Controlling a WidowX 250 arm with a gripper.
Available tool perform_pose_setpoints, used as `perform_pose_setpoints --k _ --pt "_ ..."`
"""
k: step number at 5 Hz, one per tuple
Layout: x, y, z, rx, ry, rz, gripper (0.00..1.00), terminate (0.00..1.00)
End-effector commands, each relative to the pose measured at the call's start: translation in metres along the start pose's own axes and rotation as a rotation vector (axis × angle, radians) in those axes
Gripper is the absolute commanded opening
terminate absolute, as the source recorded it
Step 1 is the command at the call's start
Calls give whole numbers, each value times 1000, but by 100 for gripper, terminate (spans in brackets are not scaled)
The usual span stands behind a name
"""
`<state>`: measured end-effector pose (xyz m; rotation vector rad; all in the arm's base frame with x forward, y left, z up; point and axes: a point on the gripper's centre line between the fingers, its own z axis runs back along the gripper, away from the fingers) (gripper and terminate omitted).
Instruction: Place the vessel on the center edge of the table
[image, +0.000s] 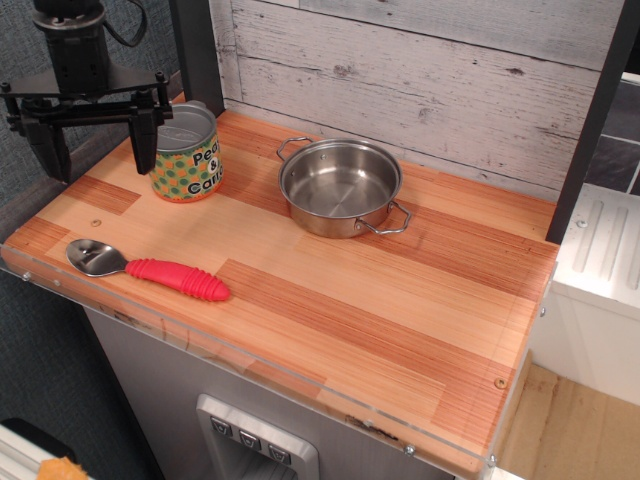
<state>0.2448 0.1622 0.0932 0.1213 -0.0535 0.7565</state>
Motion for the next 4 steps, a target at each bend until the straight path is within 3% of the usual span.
perform_pose_setpoints --k 1,2,3,4 --pt "0 0 0 0 0 0 100 0" --pt "-6 -16 9 -12 -44 63 100 0" --pt "-13 -41 18 -122 -60 104 100 0" --pt "-18 -71 19 -183 -90 128 100 0"
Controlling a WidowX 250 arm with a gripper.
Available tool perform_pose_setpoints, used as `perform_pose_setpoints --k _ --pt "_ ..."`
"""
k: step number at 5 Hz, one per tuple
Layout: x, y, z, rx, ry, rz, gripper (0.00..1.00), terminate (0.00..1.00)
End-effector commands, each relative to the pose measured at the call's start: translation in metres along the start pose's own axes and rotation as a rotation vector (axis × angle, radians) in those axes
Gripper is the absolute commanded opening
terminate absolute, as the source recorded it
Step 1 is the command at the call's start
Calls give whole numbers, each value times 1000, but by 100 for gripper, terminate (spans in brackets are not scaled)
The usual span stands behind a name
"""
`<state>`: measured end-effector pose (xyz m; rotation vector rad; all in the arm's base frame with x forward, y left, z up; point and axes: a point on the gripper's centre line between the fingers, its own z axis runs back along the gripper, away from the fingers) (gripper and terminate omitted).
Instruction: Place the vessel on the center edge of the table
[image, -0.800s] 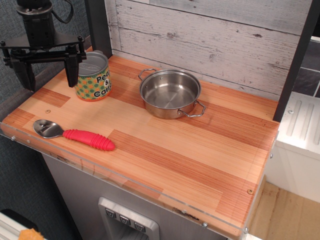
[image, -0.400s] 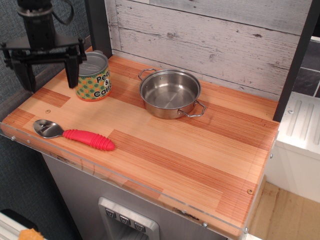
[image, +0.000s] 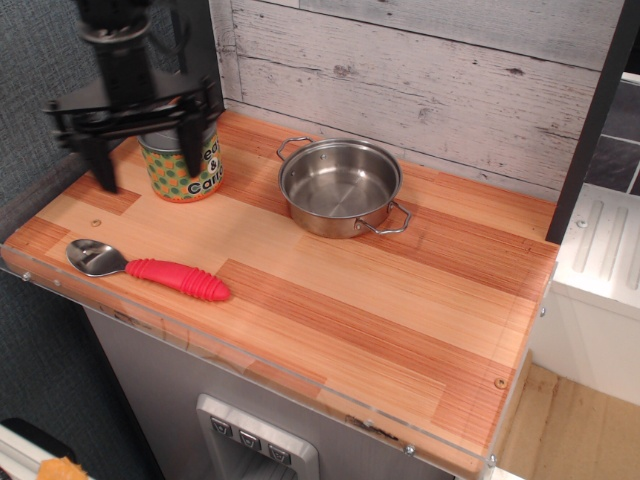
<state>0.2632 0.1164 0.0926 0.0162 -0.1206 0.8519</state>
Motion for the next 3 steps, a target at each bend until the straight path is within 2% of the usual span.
perform_pose_setpoints --k 1,2,3 --pt "-8 -52 3 -90 -77 0 100 0" --pt "-7 -71 -10 -73 -130 72 100 0" --pt "0 -84 -15 -76 -150 103 100 0"
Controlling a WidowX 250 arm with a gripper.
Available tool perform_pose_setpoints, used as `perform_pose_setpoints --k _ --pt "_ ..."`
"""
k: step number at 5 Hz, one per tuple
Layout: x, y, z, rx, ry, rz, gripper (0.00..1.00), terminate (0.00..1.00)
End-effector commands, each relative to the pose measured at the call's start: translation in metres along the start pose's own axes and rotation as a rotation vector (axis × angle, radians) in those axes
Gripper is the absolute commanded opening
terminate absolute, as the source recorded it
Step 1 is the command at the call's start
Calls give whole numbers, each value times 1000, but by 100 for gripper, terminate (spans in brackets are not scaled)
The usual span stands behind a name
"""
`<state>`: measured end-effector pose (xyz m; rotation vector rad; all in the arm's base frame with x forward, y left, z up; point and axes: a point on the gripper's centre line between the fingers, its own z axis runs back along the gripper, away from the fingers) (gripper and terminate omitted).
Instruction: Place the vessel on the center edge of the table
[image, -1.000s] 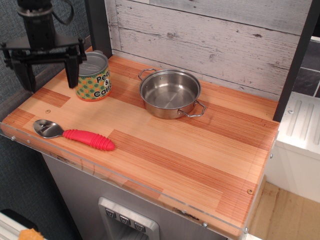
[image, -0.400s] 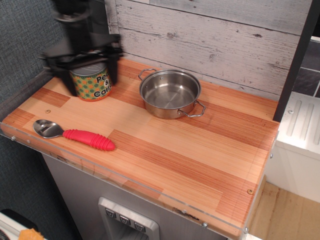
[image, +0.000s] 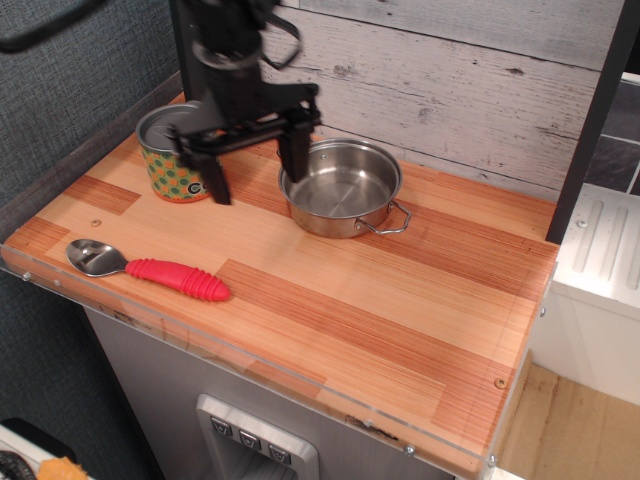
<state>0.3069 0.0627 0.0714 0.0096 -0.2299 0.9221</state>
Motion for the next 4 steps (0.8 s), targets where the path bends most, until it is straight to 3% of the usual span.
perform_pose_setpoints --k 1,4 --pt "16 -26 -9 1 -39 28 100 0" --pt "17 -29 -47 -5 2 62 100 0"
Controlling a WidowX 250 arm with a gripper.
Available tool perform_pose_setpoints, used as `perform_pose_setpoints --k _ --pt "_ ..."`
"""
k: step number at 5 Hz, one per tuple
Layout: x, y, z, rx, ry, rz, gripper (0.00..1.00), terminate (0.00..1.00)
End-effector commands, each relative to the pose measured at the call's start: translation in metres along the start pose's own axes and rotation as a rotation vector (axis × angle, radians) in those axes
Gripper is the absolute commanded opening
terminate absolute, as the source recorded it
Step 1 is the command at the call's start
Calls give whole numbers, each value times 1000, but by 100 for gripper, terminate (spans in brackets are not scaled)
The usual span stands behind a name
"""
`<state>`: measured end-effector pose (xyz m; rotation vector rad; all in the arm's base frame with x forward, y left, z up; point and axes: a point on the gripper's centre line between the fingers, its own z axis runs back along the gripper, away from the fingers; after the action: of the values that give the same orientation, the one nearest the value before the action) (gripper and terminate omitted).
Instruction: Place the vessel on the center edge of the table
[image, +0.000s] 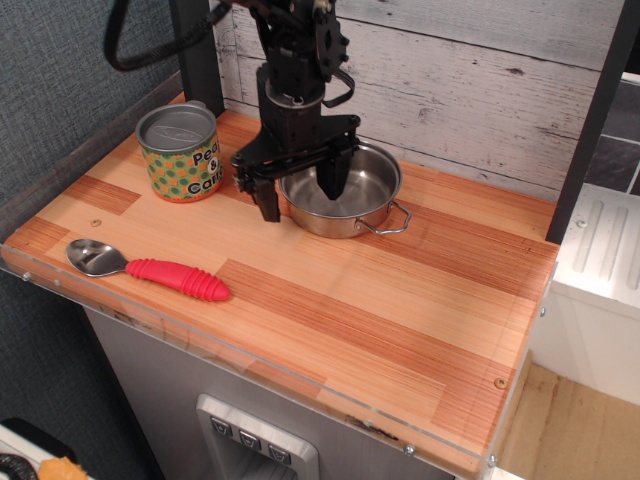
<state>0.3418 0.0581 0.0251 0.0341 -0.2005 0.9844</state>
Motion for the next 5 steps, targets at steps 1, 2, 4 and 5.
perform_pose_setpoints --k 1,2,4,5 --pt "8 -1 5 -92 -19 8 0 0" --pt "8 2 2 -119 22 -39 0 0" --pt "8 1 11 -141 54 -61 0 0" --pt "7 1 20 -156 55 -79 0 0"
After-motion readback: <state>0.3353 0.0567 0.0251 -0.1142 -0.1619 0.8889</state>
